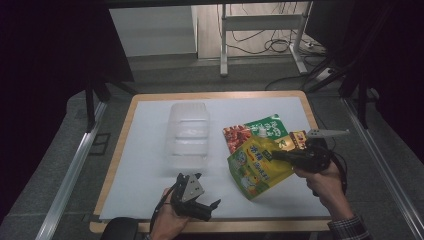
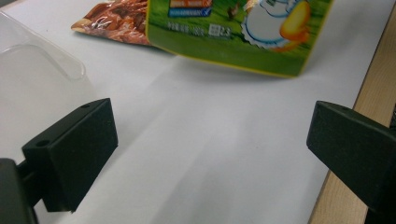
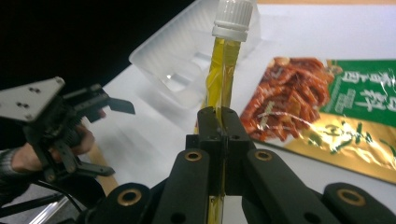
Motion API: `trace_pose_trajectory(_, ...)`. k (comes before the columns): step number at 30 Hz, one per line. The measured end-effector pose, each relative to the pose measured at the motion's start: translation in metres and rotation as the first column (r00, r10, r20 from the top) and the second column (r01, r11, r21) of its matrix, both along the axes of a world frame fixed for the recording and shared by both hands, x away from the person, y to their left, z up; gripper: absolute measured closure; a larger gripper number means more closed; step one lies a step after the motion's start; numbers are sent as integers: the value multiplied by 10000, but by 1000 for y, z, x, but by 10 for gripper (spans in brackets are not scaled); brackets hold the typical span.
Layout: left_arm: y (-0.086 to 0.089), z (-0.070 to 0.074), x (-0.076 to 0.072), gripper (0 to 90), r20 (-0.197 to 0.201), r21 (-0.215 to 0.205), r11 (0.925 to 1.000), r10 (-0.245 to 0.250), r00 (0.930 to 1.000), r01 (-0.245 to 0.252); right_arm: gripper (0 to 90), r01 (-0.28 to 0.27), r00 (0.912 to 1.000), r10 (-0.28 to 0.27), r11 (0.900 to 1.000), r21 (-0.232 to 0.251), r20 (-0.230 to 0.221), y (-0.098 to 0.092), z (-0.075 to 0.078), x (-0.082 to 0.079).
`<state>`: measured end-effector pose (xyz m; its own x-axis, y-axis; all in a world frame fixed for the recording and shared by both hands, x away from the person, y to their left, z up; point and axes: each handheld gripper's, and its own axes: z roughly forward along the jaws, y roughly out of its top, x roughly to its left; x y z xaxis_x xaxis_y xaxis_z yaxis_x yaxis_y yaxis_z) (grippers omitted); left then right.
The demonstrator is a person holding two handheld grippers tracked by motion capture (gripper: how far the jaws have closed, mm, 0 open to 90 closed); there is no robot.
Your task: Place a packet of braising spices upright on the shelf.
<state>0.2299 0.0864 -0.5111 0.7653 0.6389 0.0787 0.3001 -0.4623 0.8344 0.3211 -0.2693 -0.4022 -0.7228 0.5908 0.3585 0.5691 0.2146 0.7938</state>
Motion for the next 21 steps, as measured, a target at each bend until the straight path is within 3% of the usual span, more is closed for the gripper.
trace_pose_trajectory(10, 5, -4, -2, 9, 398, 395, 9992, -43, 9992, 27, 891, 1, 9993, 0, 10000, -20, 378, 6, 17, 10)
trace_pose_trajectory(17, 12, -4, -2, 10, 558, 413, 9990, 165, 9983, -188, 890, 35, 9976, -39, 10000, 53, 684, 5, 25, 17)
trace_pose_trajectory(21, 15, -3, -3, 6, 642, 223, 9994, 246, 9976, -261, 890, 75, 9968, -76, 10000, 14, 790, 6, 28, 22)
